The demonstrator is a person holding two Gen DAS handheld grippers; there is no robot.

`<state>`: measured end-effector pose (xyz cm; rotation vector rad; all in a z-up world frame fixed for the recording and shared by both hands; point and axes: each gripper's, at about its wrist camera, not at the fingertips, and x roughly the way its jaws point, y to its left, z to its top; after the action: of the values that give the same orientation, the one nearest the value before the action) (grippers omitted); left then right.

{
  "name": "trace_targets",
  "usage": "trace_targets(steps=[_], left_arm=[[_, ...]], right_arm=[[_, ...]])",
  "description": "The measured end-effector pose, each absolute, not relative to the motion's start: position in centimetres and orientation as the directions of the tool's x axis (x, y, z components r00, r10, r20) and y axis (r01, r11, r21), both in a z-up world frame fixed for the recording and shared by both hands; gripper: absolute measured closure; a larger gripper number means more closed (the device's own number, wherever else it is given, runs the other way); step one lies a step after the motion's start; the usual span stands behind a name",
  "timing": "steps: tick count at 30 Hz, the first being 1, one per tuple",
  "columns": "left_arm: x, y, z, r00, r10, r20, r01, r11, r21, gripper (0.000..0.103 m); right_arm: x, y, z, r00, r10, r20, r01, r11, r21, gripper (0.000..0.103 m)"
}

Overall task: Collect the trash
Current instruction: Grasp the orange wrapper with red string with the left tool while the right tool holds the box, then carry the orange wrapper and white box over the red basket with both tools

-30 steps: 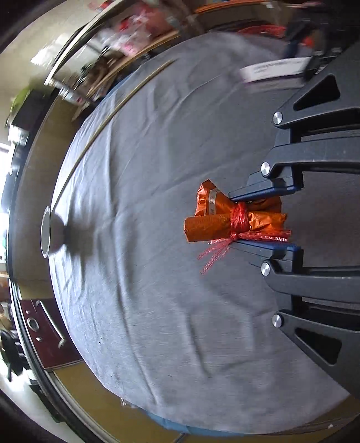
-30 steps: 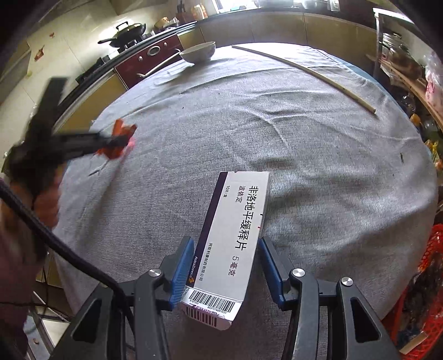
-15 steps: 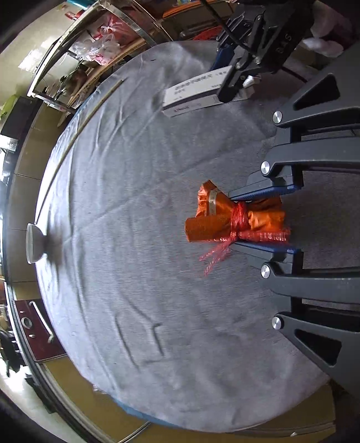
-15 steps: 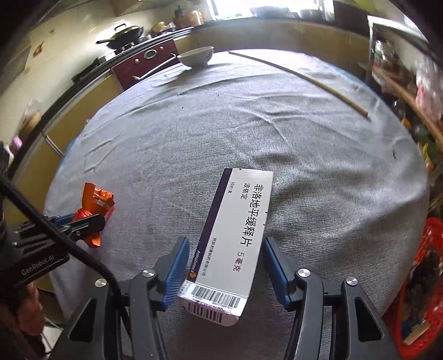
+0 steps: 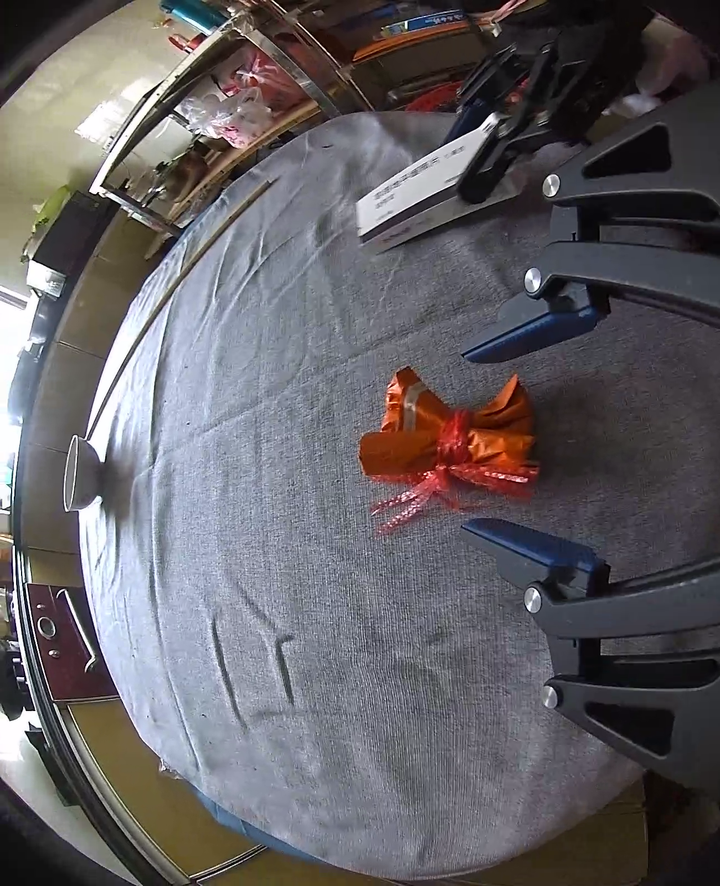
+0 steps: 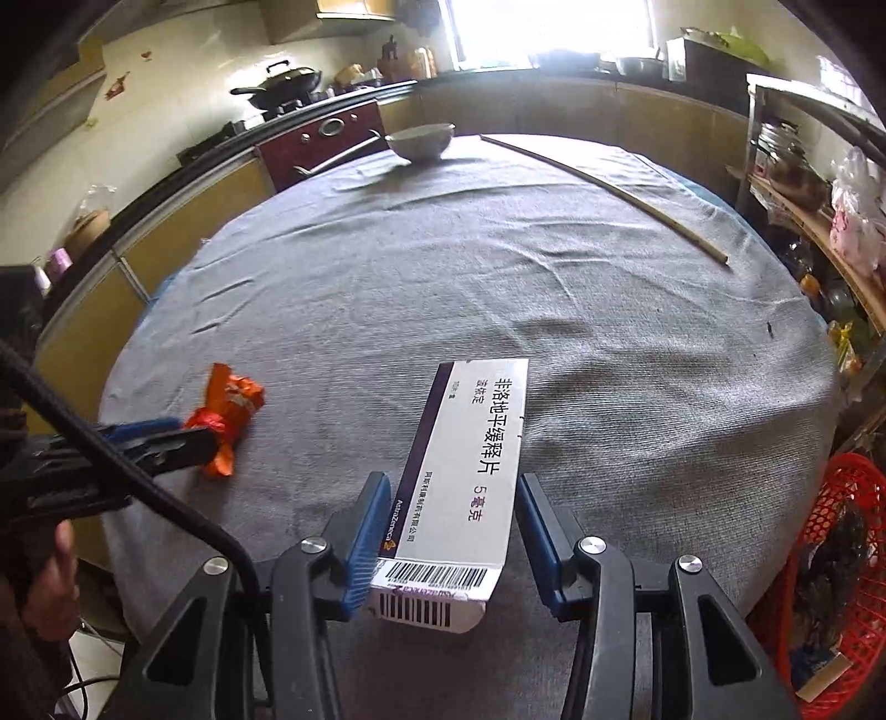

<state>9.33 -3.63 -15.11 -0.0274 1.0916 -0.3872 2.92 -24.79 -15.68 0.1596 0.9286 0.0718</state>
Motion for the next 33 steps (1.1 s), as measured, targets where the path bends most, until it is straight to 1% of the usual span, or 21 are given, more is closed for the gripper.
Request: trace_targets(steps=[2,3,8,10,14,19,21,26,30,33], left_arm=[[9.5,-3.7,-15.8,0.386,-0.334,-0.860,0.291,0.929,-0.230,0.073],[9.5,-3.7,-16.2,0.373,-0.334,-0.865,0.289,0.928,-0.233,0.076],[8.1,-3.8,-15.3,0.414,-0.328,-0.849,0.291,0.931,-0.218,0.077],[7.3,-4.1,-14.5,0.437,-0.315,-0.843,0.302,0.934,-0.193,0.077],[5.9,-4.9,-13.1,0.472,-0.296,-0.830,0.317,0.936,-0.153,0.077],[4.8,-6.2,-11.3,0.534,-0.245,-0.809,0.335,0.940,-0.064,0.077],[4.9,-6.6,-10.8,0.556,-0.228,-0.799,0.337,0.941,-0.034,0.077],[4.9,-7.7,-9.8,0.611,-0.170,-0.773,0.338,0.939,0.061,0.077],[5.1,-8.6,-9.5,0.626,-0.145,-0.767,0.341,0.934,0.102,0.077],[5.4,-9.3,-9.4,0.631,-0.133,-0.765,0.345,0.930,0.123,0.077]], right_arm=[[2.4,-24.4,-15.5,0.603,0.128,-0.787,-0.007,0.988,0.156,0.054],[2.1,-24.1,-15.5,0.604,0.124,-0.787,-0.014,0.989,0.145,0.054],[0.8,-23.9,-15.9,0.595,0.125,-0.794,-0.024,0.990,0.138,0.054],[0.5,-24.4,-16.3,0.587,0.138,-0.798,-0.014,0.987,0.160,0.054],[0.2,-25.0,-16.8,0.567,0.173,-0.806,0.016,0.975,0.221,0.050],[0.2,-24.4,-16.9,0.571,0.154,-0.806,-0.006,0.983,0.184,0.050],[0.1,-24.2,-16.9,0.574,0.143,-0.806,-0.021,0.987,0.160,0.053],[0.0,-24.8,-16.6,0.595,0.115,-0.796,-0.023,0.992,0.126,0.054],[0.0,-26.2,-15.5,0.631,0.130,-0.765,-0.014,0.988,0.156,0.055],[-0.1,-27.2,-14.6,0.657,0.137,-0.742,-0.002,0.984,0.179,0.058]])
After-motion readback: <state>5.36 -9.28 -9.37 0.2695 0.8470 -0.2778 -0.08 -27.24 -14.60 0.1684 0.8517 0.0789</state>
